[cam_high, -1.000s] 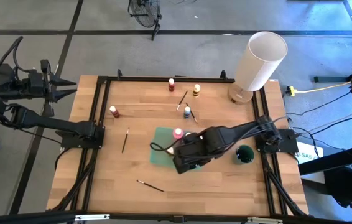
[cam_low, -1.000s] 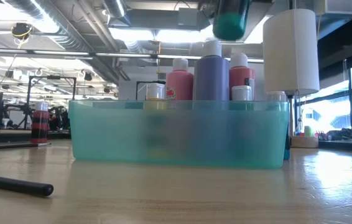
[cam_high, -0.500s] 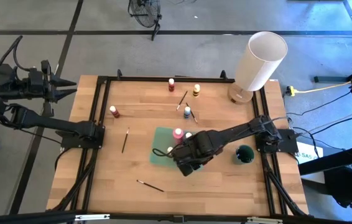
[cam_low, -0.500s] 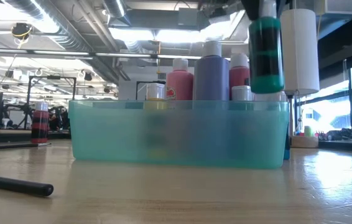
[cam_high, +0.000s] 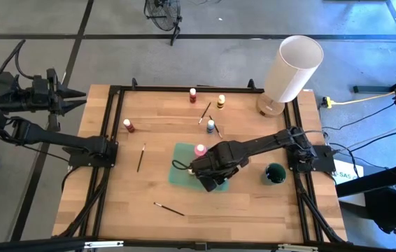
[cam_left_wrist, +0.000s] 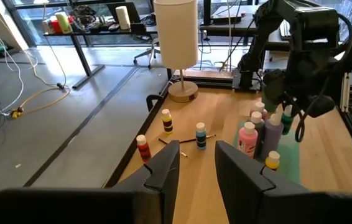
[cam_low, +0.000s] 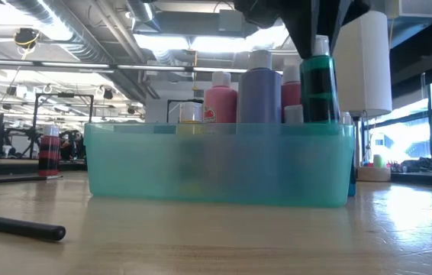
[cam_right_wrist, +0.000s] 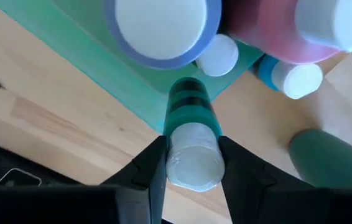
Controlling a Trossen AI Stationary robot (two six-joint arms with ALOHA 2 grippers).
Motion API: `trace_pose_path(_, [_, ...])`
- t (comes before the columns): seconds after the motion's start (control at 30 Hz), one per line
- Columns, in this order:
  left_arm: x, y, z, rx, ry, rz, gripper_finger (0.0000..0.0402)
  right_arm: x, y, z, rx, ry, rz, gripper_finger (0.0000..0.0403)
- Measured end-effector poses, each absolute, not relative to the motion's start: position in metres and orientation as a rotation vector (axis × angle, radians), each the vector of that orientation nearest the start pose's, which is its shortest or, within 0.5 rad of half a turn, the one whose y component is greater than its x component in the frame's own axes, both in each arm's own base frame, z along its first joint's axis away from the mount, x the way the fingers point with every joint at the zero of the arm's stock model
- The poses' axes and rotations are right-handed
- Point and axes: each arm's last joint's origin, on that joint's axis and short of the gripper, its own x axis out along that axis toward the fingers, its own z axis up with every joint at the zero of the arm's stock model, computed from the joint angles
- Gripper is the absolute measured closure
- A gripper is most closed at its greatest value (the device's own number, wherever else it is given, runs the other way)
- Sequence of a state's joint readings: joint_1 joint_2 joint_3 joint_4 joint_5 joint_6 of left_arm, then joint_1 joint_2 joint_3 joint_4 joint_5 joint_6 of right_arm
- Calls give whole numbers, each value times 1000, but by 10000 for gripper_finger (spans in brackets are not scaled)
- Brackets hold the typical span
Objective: Pick & Place Paint Supplies
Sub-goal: Put the green paint bottle into the light green bin
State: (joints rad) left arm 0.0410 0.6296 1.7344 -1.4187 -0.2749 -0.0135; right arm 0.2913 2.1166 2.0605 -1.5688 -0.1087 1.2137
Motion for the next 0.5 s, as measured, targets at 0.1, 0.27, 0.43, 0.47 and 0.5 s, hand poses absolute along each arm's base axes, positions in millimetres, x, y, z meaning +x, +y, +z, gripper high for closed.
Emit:
trace_pose_path(0.1, [-46,6,475,22,311,304,304,384,119,279,779,1544,-681,282])
trace_pose_path(0.27, [-46,6,475,22,312,302,304,388,120,279,786,1507,-665,282])
trace_pose_path(0.43, [-46,6,475,22,312,301,304,388,121,271,793,1507,-691,282])
trace_pose_path(0.47, [-46,6,475,22,311,301,304,387,122,267,789,1515,-697,282])
trace_pose_path(0.5, [-46,6,475,21,312,301,304,387,123,264,788,1521,-695,282])
